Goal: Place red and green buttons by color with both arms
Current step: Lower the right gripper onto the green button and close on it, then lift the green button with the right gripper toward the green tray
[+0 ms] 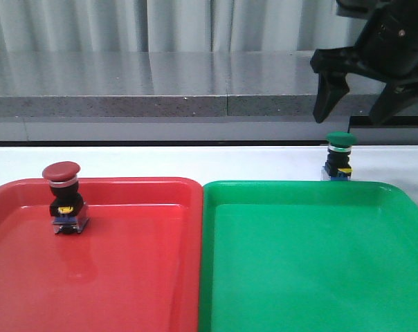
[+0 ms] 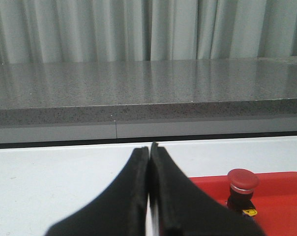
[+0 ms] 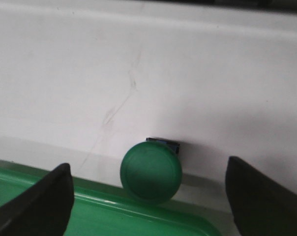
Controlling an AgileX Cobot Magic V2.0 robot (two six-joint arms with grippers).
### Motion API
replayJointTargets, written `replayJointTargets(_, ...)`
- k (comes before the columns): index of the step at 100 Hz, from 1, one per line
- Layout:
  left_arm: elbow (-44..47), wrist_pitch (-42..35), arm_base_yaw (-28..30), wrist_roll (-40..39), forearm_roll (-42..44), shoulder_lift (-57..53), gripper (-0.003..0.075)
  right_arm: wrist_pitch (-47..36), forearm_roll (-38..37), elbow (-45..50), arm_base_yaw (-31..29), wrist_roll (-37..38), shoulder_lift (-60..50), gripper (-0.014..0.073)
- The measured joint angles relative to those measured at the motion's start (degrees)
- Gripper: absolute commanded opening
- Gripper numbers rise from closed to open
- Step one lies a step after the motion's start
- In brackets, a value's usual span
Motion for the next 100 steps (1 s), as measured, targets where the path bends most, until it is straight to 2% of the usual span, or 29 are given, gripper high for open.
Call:
replayJointTargets(24, 0.0, 0.0, 0.0, 0.0, 0.0, 0.0, -0.0019, 0.1, 0.0, 0.0, 0.0, 0.0, 4.2, 0.0602)
replayJointTargets(36, 0.0, 0.0, 0.0, 0.0, 0.0, 0.0, -0.0019, -0.2, 0.0, 0.0, 0.0, 0.0, 4.7, 0.0505)
replayJointTargets(55, 0.0, 0.0, 0.0, 0.0, 0.0, 0.0, -0.0019, -1.5, 0.0, -0.2, 0.0, 0.0, 4.7, 0.0293)
replayJointTargets(62, 0.0, 0.0, 0.0, 0.0, 0.0, 0.0, -0.0019, -1.6, 0.0, -0.2, 0.0, 0.0, 4.7, 0.0246)
replayJointTargets(77, 0.0, 0.0, 0.0, 0.0, 0.0, 0.0, -0.0019, -1.3, 0.0, -0.5, 0.1, 0.0, 4.7, 0.0246)
replayJointTargets(100, 0.0, 0.0, 0.0, 0.0, 0.0, 0.0, -0.0019, 5.5, 0.0, -4.5, 0.1, 0.0, 4.0, 0.0246)
